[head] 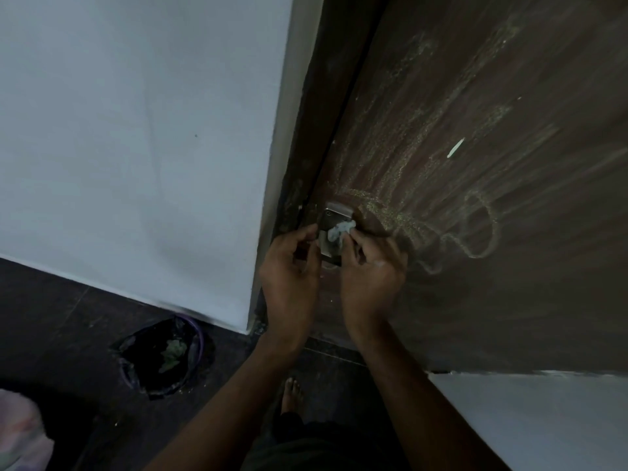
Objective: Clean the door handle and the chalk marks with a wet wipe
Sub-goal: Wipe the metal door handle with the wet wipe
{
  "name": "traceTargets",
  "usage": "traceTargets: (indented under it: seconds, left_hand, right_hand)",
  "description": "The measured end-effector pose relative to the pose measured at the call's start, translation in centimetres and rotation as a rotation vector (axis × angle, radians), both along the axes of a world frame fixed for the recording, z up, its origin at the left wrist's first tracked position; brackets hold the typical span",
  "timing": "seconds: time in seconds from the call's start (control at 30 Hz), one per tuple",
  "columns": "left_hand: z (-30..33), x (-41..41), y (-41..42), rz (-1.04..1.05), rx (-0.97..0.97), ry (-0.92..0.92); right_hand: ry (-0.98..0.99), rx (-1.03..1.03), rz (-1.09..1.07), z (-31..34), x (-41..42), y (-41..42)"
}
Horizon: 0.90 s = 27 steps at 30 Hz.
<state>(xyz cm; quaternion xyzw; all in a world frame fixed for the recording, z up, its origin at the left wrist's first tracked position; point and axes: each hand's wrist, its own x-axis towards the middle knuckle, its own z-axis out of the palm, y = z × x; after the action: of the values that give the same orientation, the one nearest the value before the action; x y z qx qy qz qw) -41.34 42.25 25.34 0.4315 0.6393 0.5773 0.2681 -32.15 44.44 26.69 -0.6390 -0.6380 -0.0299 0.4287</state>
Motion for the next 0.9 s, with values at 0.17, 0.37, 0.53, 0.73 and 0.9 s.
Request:
traceTargets:
  seconds: [0.17,0.37,0.53,0.73,0.9]
  left_hand:
    - [-0.2,-0.2,-0.1,0.02,-0.006,0.005]
    - [-0.8,-0.4,-0.6,0.036,-0.055,0.003]
    - [-2.3,0.3,-1.8,0.041,-0.213,-0.198]
    - [-4.2,1.7,-0.3,-0.318,-0.446,-0.844]
    - [-4.2,2.3,2.2,-0.351,-0.471,-1.475]
  right_hand:
    - [0.084,-0.094,-0.012,0.3,0.0,0.3]
    - [0.445,-0.254,-0.017,-0.1,0.6,0.8]
    - [0.495,-0.41,-0.04,0.2,-0.1,1.2]
    - [0.516,-0.624,-0.018,1.7,0.9,2.3]
    - [0.505,-0.739,0.052,2.4,1.7,2.8]
